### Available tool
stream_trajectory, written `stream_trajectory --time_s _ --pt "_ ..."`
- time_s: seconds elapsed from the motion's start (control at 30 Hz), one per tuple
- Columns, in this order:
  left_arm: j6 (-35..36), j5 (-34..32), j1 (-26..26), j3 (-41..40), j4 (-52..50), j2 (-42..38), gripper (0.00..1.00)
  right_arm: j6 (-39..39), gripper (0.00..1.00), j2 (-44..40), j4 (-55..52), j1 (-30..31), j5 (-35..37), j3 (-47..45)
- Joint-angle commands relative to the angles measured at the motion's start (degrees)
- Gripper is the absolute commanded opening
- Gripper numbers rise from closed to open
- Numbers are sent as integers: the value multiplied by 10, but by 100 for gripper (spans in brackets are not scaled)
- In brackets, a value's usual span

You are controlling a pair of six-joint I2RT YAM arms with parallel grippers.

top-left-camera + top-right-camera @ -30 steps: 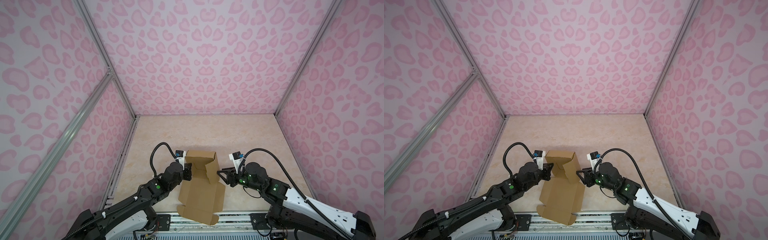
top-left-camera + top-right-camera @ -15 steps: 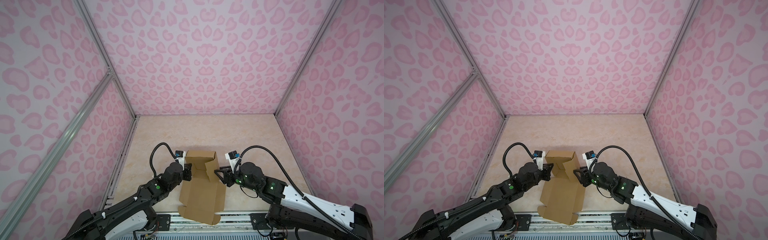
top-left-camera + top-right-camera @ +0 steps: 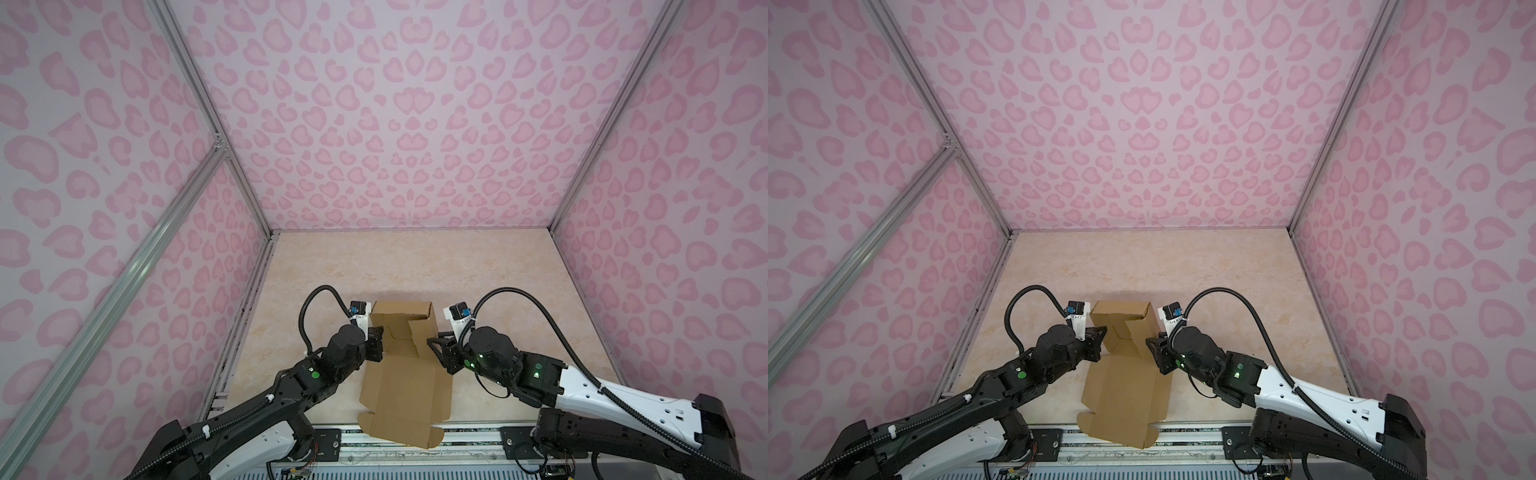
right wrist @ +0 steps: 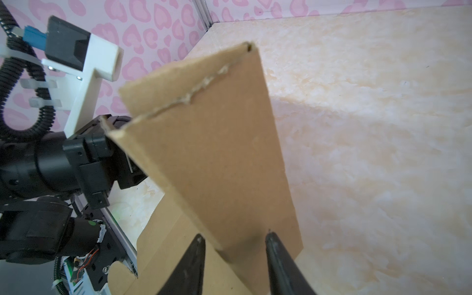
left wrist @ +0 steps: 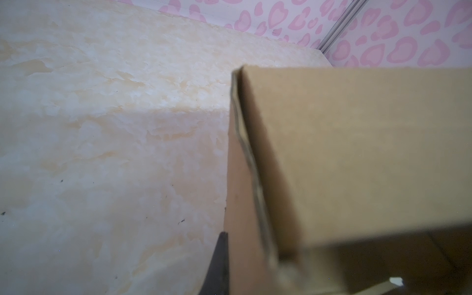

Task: Assemble paper box
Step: Fold the bottom flaps of a flat cardboard box at the center of the table.

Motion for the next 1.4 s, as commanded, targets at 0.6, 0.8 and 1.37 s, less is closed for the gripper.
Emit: stream_trajectory --time_s 0.6,0.8,1.37 --pt "-25 10 0 4 -1 2 3 -8 33 108 -56 90 245 77" --pt "-36 12 -1 8 -6 7 2 -14 34 118 -56 89 252 83" --pt "-56 -10 -17 42 -48 25 2 -18 21 149 -65 83 276 108"
